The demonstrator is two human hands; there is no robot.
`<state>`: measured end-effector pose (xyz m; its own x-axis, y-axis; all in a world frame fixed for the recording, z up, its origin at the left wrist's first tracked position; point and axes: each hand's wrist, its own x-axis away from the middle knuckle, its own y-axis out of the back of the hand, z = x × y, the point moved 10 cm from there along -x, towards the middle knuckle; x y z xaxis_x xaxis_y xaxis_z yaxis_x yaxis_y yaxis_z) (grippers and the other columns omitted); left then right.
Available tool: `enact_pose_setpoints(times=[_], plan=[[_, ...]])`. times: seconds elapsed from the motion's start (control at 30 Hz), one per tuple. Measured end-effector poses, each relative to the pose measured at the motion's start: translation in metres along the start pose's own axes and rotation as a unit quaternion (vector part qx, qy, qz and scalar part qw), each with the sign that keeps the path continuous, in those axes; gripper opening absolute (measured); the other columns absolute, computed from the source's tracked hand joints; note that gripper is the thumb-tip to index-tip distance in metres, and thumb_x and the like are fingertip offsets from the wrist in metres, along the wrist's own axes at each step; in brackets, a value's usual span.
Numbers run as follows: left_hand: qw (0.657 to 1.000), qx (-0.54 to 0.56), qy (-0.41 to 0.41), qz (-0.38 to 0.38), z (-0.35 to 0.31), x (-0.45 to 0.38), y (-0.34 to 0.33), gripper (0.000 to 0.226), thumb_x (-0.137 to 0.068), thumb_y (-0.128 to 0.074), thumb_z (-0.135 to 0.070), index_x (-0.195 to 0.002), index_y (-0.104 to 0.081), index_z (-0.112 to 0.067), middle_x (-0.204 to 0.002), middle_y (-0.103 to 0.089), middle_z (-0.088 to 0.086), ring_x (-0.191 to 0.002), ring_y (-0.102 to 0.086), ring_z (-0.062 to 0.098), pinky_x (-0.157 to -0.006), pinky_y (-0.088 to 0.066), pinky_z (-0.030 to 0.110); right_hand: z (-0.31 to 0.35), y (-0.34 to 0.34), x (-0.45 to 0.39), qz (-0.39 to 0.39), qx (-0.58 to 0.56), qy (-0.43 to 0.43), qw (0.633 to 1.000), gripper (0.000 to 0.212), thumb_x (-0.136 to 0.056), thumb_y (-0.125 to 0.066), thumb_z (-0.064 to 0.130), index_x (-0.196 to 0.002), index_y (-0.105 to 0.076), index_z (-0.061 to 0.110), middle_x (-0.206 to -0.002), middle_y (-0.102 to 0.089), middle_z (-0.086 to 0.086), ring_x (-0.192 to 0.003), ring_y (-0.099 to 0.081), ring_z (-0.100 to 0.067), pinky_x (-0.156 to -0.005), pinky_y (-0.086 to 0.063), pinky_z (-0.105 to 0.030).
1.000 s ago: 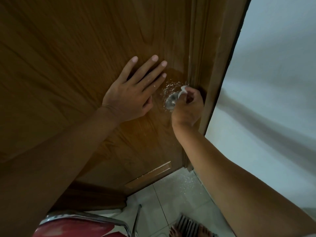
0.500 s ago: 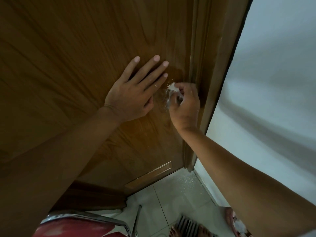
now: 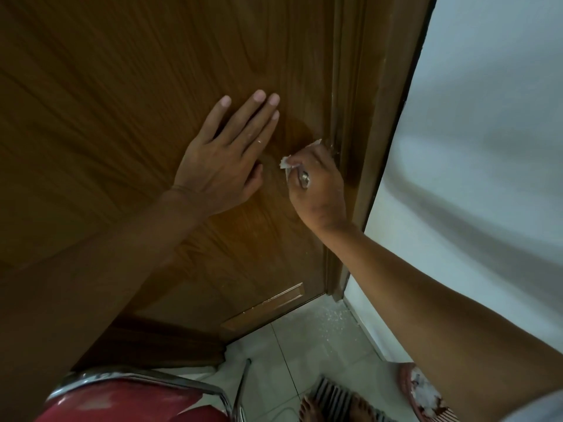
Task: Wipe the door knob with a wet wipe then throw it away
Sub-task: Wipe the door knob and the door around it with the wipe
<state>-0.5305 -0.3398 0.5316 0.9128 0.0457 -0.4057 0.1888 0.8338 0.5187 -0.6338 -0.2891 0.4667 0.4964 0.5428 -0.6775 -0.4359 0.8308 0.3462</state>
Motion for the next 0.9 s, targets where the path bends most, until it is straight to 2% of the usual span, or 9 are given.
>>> enact_pose_setpoints(times=[0.13,0.2,0.37,0.43,0.5,0.6,0.77,0.83,0.9], plan=[[1.0,0.0,0.0,0.001,-0.001,0.0,-0.001,0.073,-0.103,-0.039,-0.038,-0.161,-0.015,-0.002,-0.17,-0.01,0.016,-0.157,-0.01,0.03,-0.124,0.01,0.047,-0.009,0.024,-0.009,-0.089,-0.029,-0.075,0.993,0.014,-0.097,-0.061,0.012,-0.108,-0.066,0.008,-0.112,-0.061,-0.009,-0.099,-0.062,-0.012,-0.081,-0.055,-0.016],[1.0,0.006,0.001,0.004,-0.001,0.0,-0.001,0.074,-0.102,-0.04,-0.038,-0.162,-0.014,-0.002,-0.17,-0.01,0.016,-0.157,-0.009,0.03,-0.124,0.011,0.046,0.001,0.026,-0.017,-0.101,-0.026,-0.06,0.993,0.016,-0.098,-0.059,0.013,-0.111,-0.065,0.008,-0.112,-0.06,-0.009,-0.1,-0.061,-0.013,-0.081,-0.055,-0.018],[1.0,-0.008,0.002,0.001,-0.001,0.0,-0.001,0.073,-0.103,-0.038,-0.04,-0.161,-0.017,-0.002,-0.169,-0.012,0.016,-0.156,-0.011,0.03,-0.124,0.01,0.047,0.011,-0.005,-0.001,0.035,0.022,0.06,0.997,0.013,-0.094,-0.064,0.012,-0.106,-0.069,0.011,-0.112,-0.063,-0.008,-0.102,-0.063,-0.017,-0.082,-0.058,-0.033],[1.0,-0.003,0.002,-0.002,-0.002,0.0,0.0,0.073,-0.102,-0.04,-0.039,-0.161,-0.018,-0.002,-0.169,-0.014,0.016,-0.156,-0.014,0.03,-0.125,0.009,0.047,0.007,-0.006,0.005,0.051,0.043,0.076,0.995,0.012,-0.092,-0.066,0.009,-0.103,-0.072,0.009,-0.109,-0.065,-0.008,-0.1,-0.065,-0.018,-0.084,-0.059,-0.035],[1.0,0.005,0.005,-0.001,-0.001,0.0,0.0,0.073,-0.102,-0.041,-0.038,-0.161,-0.018,-0.002,-0.169,-0.014,0.016,-0.156,-0.014,0.03,-0.125,0.009,0.047,-0.003,0.005,0.0,0.008,0.023,0.02,0.999,0.013,-0.093,-0.065,0.01,-0.103,-0.072,0.009,-0.11,-0.065,-0.008,-0.103,-0.064,-0.017,-0.087,-0.058,-0.03],[1.0,0.005,0.006,-0.001,-0.002,-0.001,0.001,0.073,-0.101,-0.041,-0.038,-0.161,-0.018,-0.002,-0.169,-0.014,0.016,-0.156,-0.015,0.031,-0.124,0.01,0.047,-0.022,0.03,-0.005,-0.103,-0.017,-0.107,0.989,0.014,-0.094,-0.064,0.011,-0.107,-0.069,0.008,-0.111,-0.064,-0.007,-0.102,-0.065,-0.015,-0.083,-0.06,-0.026],[1.0,0.007,0.015,-0.001,-0.003,-0.001,0.001,0.073,-0.101,-0.04,-0.036,-0.161,-0.018,-0.003,-0.169,-0.013,0.016,-0.156,-0.014,0.031,-0.124,0.008,0.05,-0.005,0.001,0.009,0.004,0.019,-0.016,1.0,0.014,-0.093,-0.068,0.016,-0.105,-0.073,0.012,-0.11,-0.067,-0.003,-0.103,-0.064,-0.014,-0.085,-0.058,-0.036],[1.0,0.008,0.013,-0.001,-0.005,-0.002,0.001,0.072,-0.101,-0.04,-0.035,-0.161,-0.018,-0.003,-0.169,-0.014,0.016,-0.156,-0.014,0.031,-0.124,0.008,0.05,-0.008,0.003,0.01,-0.02,0.001,-0.043,0.999,0.013,-0.092,-0.069,0.015,-0.104,-0.074,0.012,-0.108,-0.068,-0.001,-0.101,-0.065,-0.012,-0.085,-0.058,-0.034],[1.0,0.012,0.01,0.004,-0.005,-0.003,0.001,0.072,-0.1,-0.04,-0.035,-0.161,-0.019,-0.003,-0.169,-0.013,0.016,-0.156,-0.014,0.031,-0.124,0.009,0.051,-0.019,0.014,0.009,-0.089,-0.056,-0.138,0.985,0.012,-0.093,-0.067,0.013,-0.104,-0.072,0.012,-0.107,-0.069,-0.001,-0.097,-0.065,-0.007,-0.083,-0.058,-0.023]])
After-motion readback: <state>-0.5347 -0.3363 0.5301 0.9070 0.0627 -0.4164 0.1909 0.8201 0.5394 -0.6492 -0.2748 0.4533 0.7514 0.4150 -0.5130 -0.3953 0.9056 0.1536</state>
